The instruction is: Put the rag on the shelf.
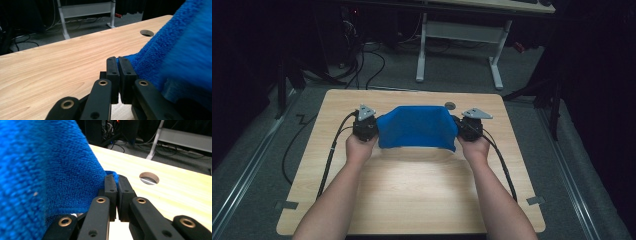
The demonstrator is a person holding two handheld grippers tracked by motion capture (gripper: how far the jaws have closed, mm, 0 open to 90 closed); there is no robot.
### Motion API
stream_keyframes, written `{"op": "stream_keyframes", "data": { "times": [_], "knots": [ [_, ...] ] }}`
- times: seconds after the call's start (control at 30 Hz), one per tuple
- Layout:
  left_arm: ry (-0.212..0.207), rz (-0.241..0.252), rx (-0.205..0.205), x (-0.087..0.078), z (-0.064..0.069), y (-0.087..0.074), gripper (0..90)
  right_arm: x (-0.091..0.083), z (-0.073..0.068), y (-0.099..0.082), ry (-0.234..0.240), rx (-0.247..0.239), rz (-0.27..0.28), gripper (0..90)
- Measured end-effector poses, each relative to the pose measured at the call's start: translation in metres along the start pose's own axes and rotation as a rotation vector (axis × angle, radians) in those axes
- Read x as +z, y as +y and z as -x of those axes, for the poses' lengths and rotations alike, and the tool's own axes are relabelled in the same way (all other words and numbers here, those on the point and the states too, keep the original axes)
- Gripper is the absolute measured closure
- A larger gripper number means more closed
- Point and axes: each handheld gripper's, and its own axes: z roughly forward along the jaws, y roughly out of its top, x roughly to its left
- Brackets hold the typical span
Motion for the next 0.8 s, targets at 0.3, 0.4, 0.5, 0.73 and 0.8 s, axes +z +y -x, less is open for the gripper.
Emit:
{"op": "stream_keyframes", "data": {
  "times": [0.3,0.4,0.5,0.73,0.8],
  "knots": [
    [-0.015,-0.012,0.003,0.002,0.001,-0.011,87.8,0.003,-0.002,-0.011,-0.003,0.001,-0.014,88.8],
    [-0.016,-0.018,-0.002,0.002,0.0,-0.014,87.8,0.004,-0.004,-0.012,-0.002,-0.003,-0.021,88.7],
    [-0.023,-0.024,-0.01,0.003,0.0,-0.018,87.8,0.004,-0.005,-0.013,-0.003,-0.005,-0.024,88.7],
    [-0.037,-0.043,-0.019,0.005,0.0,-0.025,87.5,0.008,-0.006,-0.019,0.002,0.007,-0.035,88.6],
    [-0.04,-0.049,-0.023,0.006,-0.001,-0.028,87.5,0.008,-0.005,-0.024,0.001,0.017,-0.032,88.6]
  ]
}}
